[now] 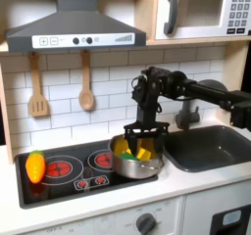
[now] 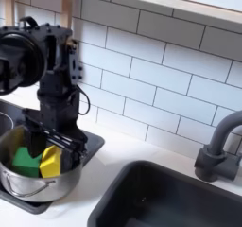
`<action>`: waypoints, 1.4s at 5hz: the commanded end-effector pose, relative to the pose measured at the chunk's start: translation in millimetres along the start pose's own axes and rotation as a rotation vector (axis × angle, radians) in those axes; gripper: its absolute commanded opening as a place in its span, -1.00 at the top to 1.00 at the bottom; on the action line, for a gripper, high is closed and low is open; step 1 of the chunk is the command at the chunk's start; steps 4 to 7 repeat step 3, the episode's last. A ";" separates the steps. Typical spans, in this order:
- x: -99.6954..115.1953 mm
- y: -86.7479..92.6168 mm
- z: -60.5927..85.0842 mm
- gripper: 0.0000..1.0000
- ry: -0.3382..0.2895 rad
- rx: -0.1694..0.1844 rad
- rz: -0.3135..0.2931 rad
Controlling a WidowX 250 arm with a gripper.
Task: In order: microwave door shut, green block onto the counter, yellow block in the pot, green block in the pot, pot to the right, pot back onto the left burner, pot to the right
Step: 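Move the pot to the right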
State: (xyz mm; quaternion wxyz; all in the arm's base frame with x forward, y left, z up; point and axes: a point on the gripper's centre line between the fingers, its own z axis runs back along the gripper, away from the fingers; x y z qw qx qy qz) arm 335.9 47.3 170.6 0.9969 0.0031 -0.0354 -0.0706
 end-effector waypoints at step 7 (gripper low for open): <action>-1.0 -34.8 3.9 -1.00 0.042 0.012 -0.030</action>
